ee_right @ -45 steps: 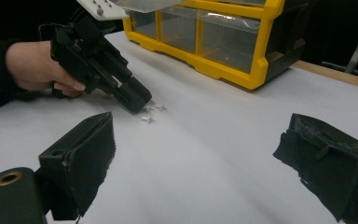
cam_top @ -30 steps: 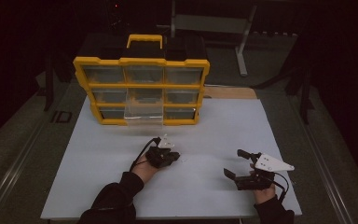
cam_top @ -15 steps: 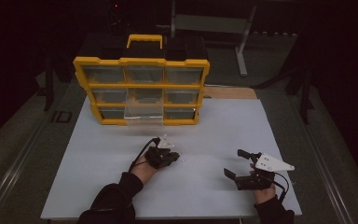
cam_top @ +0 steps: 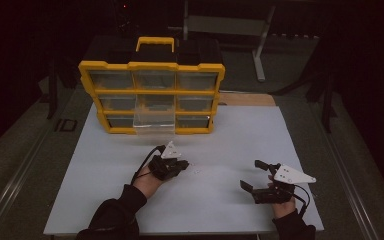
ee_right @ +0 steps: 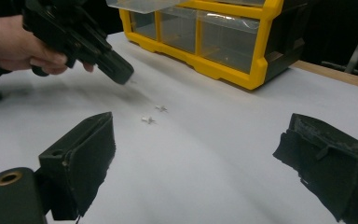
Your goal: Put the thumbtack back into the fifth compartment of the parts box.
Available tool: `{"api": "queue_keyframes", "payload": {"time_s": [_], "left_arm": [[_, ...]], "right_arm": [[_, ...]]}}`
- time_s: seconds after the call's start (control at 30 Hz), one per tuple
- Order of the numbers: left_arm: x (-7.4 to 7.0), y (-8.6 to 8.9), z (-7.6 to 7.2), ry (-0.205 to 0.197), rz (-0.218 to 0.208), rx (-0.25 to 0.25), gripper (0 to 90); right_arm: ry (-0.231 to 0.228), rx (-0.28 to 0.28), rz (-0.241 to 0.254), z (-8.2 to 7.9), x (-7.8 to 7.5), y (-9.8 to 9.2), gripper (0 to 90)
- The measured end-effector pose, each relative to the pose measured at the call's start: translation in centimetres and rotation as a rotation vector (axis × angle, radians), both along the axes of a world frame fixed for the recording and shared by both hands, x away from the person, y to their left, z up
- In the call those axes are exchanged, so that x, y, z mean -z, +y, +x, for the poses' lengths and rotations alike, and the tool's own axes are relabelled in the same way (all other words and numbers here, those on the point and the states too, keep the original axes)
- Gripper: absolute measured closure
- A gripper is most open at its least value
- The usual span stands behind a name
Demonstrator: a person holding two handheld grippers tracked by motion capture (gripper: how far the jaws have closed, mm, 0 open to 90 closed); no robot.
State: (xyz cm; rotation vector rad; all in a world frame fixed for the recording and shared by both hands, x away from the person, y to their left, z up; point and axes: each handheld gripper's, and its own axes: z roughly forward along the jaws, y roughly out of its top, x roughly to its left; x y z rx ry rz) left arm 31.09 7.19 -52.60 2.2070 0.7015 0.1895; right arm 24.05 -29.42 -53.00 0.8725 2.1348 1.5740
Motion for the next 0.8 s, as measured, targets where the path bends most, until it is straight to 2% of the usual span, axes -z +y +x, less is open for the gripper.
{"api": "queue_keyframes", "payload": {"time_s": [0.1,0.47,0.73,0.8], "left_arm": [[-1.0,0.5,-0.5,-0.014,-0.013,0.004,84.7],[-3.0,1.4,-1.3,-0.031,-0.034,0.011,84.7],[-4.9,1.6,-1.8,-0.064,-0.043,0.034,84.7],[-5.9,1.7,-1.9,-0.08,-0.047,0.043,84.7]], "right_arm": [[-0.002,0.0,-0.001,0.0,0.0,0.0,8.9],[0.001,0.0,0.0,0.0,0.0,0.1,8.9],[0.002,0.0,0.0,0.0,0.1,0.1,8.9],[0.002,0.001,-0.001,0.0,0.1,0.1,8.9]]}}
